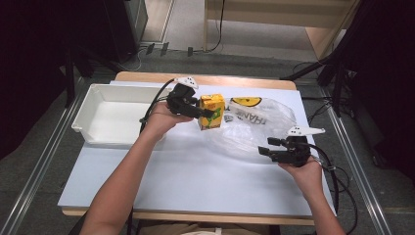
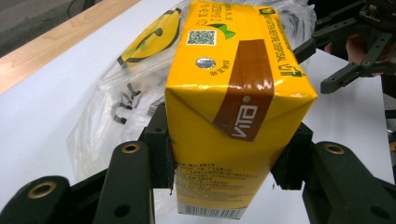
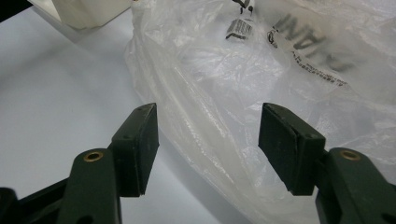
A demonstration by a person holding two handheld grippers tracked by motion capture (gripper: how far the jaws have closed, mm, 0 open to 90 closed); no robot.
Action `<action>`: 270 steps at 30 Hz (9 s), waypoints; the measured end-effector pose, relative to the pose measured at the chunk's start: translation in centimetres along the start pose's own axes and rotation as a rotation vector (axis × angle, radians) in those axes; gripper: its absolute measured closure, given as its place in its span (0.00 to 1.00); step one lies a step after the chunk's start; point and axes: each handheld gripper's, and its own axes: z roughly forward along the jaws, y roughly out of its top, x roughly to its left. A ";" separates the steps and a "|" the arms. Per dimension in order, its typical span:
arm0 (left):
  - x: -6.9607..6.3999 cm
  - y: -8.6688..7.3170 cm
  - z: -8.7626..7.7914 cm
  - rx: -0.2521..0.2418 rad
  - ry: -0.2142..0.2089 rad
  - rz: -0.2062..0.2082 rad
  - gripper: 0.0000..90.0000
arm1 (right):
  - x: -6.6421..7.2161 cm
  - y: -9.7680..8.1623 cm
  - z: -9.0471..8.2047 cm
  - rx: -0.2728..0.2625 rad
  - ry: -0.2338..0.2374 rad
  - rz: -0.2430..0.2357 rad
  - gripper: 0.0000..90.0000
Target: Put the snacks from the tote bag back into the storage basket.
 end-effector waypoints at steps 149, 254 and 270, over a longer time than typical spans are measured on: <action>10.9 -10.3 -6.6 -0.089 0.418 -0.291 0.58 | 0.7 0.3 0.9 0.027 0.018 -0.044 0.43; 6.6 -13.6 -10.3 -0.030 0.285 -0.317 0.75 | 0.9 0.1 0.5 0.035 0.021 -0.065 0.43; 5.9 -12.9 -9.0 -0.020 0.275 -0.249 1.00 | 0.8 0.1 0.5 0.040 0.019 -0.072 0.42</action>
